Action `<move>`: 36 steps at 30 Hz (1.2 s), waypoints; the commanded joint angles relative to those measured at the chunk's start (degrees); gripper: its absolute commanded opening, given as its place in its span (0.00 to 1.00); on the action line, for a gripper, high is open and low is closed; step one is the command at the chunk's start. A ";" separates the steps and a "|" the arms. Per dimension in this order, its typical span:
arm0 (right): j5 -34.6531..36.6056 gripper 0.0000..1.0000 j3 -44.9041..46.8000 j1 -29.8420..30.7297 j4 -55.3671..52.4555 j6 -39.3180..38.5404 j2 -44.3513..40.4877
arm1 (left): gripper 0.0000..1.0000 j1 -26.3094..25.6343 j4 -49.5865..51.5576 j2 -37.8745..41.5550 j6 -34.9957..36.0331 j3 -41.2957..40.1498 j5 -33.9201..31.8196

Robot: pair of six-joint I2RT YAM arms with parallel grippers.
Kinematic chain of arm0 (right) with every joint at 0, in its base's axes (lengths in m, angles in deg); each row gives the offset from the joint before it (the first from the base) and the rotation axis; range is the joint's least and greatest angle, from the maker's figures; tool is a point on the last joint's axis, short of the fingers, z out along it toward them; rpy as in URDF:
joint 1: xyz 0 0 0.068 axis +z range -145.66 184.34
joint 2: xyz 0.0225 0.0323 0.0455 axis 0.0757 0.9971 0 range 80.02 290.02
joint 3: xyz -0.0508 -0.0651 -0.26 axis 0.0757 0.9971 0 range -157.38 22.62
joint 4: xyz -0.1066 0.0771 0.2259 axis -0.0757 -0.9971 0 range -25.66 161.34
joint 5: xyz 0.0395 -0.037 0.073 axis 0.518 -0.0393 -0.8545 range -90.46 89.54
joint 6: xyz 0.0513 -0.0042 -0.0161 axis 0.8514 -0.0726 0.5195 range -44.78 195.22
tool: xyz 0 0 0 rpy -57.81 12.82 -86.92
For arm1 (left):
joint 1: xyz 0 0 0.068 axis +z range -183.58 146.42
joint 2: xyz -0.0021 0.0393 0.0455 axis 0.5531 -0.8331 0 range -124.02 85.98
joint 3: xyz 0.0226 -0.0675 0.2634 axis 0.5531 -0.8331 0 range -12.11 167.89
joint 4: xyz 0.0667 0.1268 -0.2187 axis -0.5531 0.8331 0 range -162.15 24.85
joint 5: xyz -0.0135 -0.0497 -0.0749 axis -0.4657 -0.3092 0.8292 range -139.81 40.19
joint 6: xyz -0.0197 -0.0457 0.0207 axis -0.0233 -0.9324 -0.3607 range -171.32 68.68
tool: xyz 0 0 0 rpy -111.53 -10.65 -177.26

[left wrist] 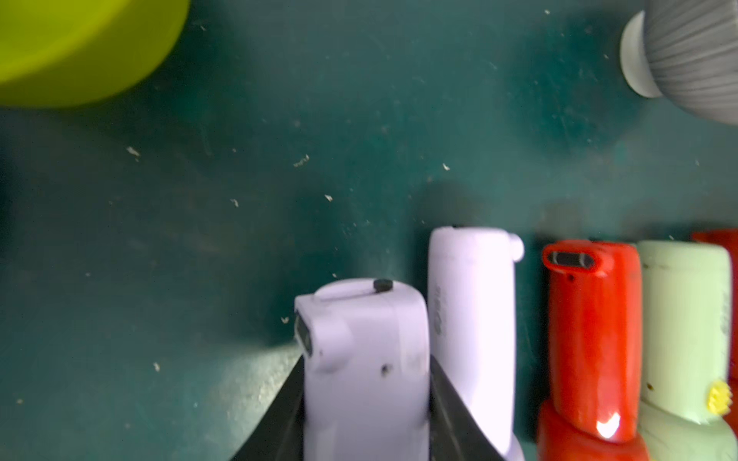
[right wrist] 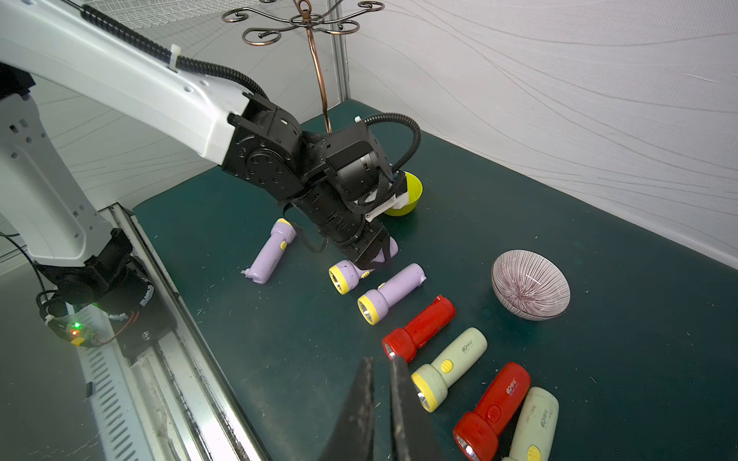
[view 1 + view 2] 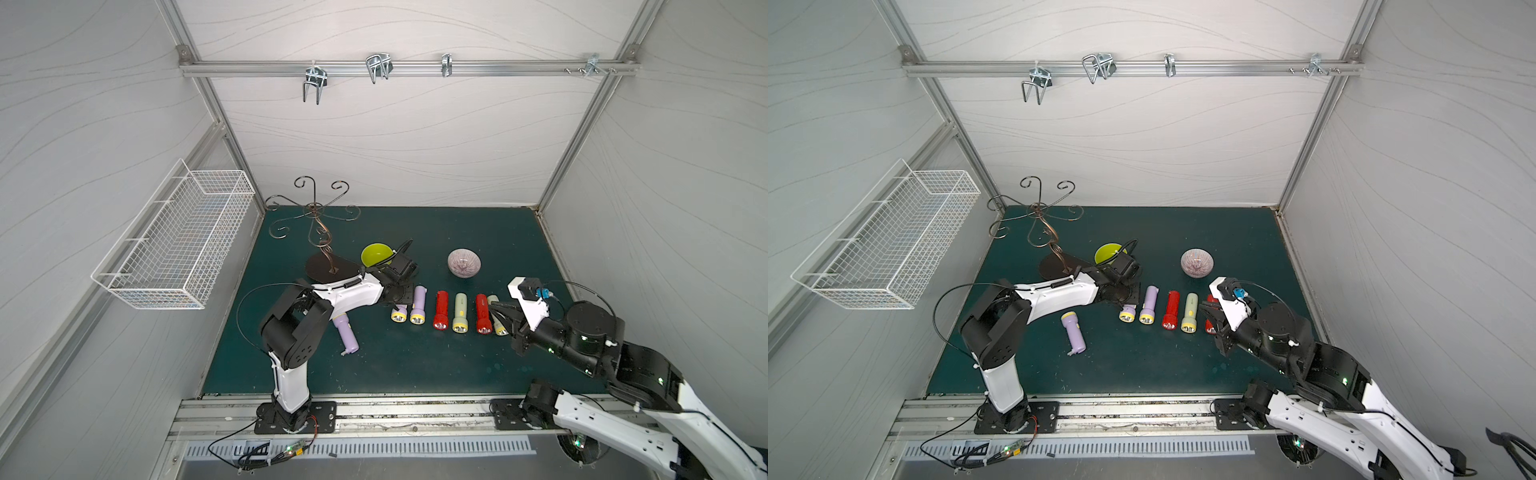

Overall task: Close the plug at the bottom of the flashlight
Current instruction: Place the flashlight at the center of the board.

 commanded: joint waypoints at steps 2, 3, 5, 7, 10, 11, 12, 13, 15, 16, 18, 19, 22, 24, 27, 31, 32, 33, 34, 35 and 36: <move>0.52 0.13 1.03 -0.24 -0.15 -0.85 -0.74 | 0.11 -0.36 -1.83 -2.96 -0.62 3.85 -2.51; 0.55 0.13 1.15 -0.25 -0.07 -1.07 -0.82 | 0.14 -0.44 -1.81 -3.36 -0.57 4.07 -2.60; 0.52 0.13 1.38 -0.27 0.11 -1.23 -0.82 | 0.22 -0.67 -1.89 -3.97 -0.53 4.33 -2.88; 0.51 0.14 1.67 -0.28 0.28 -1.42 -0.82 | 0.26 -0.80 -2.15 -4.33 -0.19 4.43 -2.86; 0.58 0.14 2.11 -0.28 0.46 -1.61 -0.76 | 0.35 -0.89 -2.35 -4.78 -0.03 4.66 -2.43; 0.53 0.14 2.26 -0.27 0.55 -1.59 -0.79 | 0.37 -0.94 -2.35 -4.96 -0.03 4.70 -2.49; 0.52 0.14 2.36 -0.30 0.64 -1.54 -0.78 | 0.39 -0.97 -2.26 -4.99 0.05 4.70 -2.43; 0.47 0.15 2.52 -0.33 0.73 -1.59 -0.85 | 0.41 -1.04 -2.30 -5.22 0.42 4.74 -2.36; 0.51 0.14 2.82 -0.26 0.90 -1.53 -0.83 | 0.45 -1.32 -1.51 -5.39 1.15 5.18 -3.10; 0.52 0.14 2.99 -0.29 0.97 -1.52 -0.79 | 0.48 -1.54 -1.22 -5.44 1.72 5.37 -3.51; 0.44 0.15 3.23 -0.28 1.21 -1.33 -0.79 | 0.52 -1.97 -1.13 -5.32 2.55 5.39 -4.11; 0.27 0.15 3.34 -0.31 1.32 -1.23 -0.79 | 0.53 -2.02 -1.27 -5.32 2.86 5.35 -3.93; -0.03 0.15 3.56 -0.32 1.52 -1.04 -0.43 | 0.56 -2.02 -1.19 -4.85 2.98 5.40 -3.85; -0.18 0.15 3.53 -0.35 1.53 -0.94 -0.13 | 0.56 -2.03 -1.02 -3.77 3.00 5.36 -4.23; -0.29 0.15 3.49 -0.32 1.60 -0.82 0.22 | 0.57 -2.03 -0.03 -0.90 3.38 5.23 -5.34; -0.76 0.16 3.52 -0.40 2.00 -0.65 0.58 | 0.58 -1.98 2.95 5.44 4.00 4.90 -7.76; -0.94 0.16 3.54 -0.33 2.13 -0.52 0.72 | 0.59 -2.03 3.75 7.73 4.26 4.50 -8.50; -1.20 0.16 3.54 -0.32 2.21 -0.43 0.82 | 0.59 -2.03 4.59 9.74 4.44 4.08 -9.10; -1.47 0.17 3.62 -0.32 2.36 -0.20 0.85 | 0.59 -2.01 5.69 12.25 4.45 3.37 -9.95; -1.89 0.17 3.67 -0.32 2.53 -0.06 1.00 | 0.59 -2.03 6.53 14.82 4.62 2.40 -10.60; -2.24 0.18 3.78 -0.32 2.64 0.18 1.13 | 0.59 -2.02 7.43 17.34 4.62 1.41 -11.28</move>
